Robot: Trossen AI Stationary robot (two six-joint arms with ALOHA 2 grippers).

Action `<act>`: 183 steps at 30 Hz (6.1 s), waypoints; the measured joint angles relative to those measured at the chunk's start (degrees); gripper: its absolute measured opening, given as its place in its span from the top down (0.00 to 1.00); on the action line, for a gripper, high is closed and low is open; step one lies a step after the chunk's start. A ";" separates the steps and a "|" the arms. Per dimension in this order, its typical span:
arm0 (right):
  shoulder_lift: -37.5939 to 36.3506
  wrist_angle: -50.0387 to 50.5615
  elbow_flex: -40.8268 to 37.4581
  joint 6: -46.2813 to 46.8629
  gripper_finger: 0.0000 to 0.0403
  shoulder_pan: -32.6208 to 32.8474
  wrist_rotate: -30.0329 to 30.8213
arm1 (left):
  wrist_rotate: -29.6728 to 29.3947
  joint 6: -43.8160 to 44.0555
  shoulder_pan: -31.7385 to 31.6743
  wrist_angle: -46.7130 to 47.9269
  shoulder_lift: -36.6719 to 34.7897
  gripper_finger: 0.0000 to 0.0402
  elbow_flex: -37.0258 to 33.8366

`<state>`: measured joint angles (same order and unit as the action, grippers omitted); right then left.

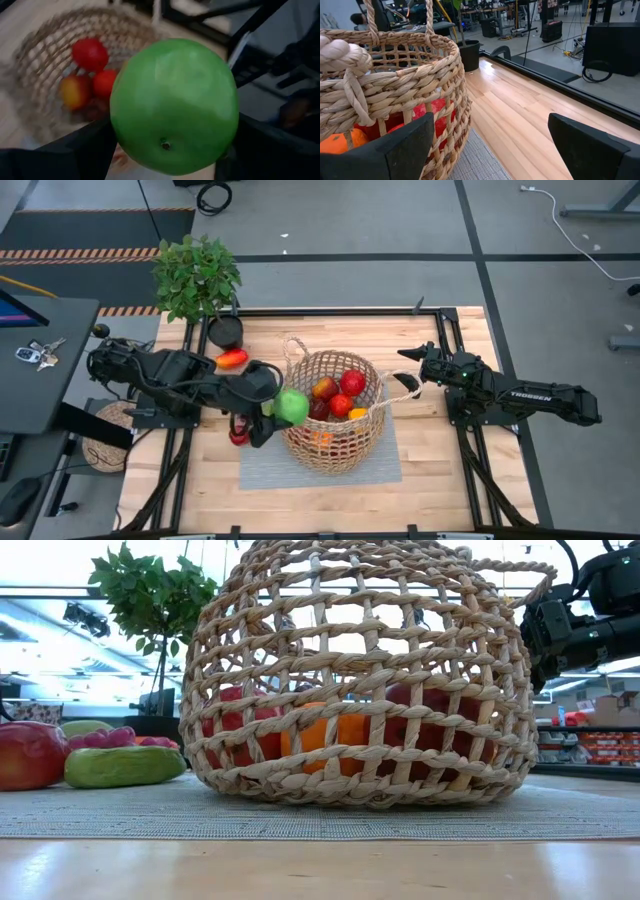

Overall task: Build produce basket
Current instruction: Put the green apple into the brown basket, then put the red apple into the brown basket

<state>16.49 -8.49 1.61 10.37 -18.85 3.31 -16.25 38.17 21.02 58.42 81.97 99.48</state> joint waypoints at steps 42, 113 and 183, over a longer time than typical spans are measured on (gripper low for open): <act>0.00 -0.48 0.00 0.00 0.02 0.00 0.02 | -18.70 -55.35 -14.84 -26.29 18.18 0.12 -1.53; 0.00 -0.92 0.00 0.00 0.02 0.00 0.02 | -17.63 -38.96 -13.46 4.89 29.24 0.01 8.62; 0.00 -2.70 0.00 0.00 0.02 0.00 -0.20 | 9.81 -14.99 9.00 -0.47 2.64 0.07 -45.38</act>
<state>16.49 -11.19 1.61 10.37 -18.85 3.11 -6.43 23.18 30.01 57.95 84.61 54.11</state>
